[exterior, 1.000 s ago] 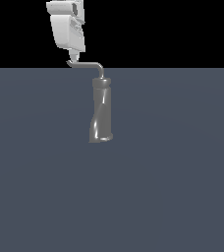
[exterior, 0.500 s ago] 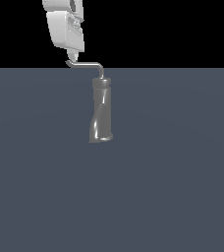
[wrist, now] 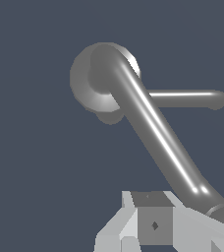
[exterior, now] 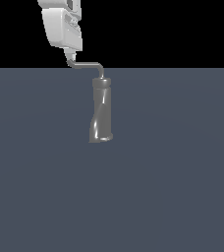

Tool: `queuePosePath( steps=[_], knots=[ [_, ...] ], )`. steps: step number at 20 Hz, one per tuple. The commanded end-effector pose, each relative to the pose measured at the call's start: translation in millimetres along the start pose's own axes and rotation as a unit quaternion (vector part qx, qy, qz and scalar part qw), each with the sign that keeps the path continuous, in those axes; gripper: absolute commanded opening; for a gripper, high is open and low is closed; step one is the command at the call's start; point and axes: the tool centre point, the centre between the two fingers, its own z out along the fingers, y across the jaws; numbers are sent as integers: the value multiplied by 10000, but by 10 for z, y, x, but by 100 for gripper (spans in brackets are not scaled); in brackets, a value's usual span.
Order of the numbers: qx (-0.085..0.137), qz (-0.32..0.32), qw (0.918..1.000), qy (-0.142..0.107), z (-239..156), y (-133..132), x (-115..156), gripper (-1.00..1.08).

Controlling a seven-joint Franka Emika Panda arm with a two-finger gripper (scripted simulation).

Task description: Turn on the faucet by rotating a designated handle.

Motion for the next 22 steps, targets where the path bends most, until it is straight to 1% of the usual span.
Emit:
queuePosePath(
  steps=[1, 22],
  knots=[
    [-19, 8, 10000, 8, 0, 64, 55, -100],
    [-41, -2, 10000, 2, -6, 586, 445, -100]
  ],
)
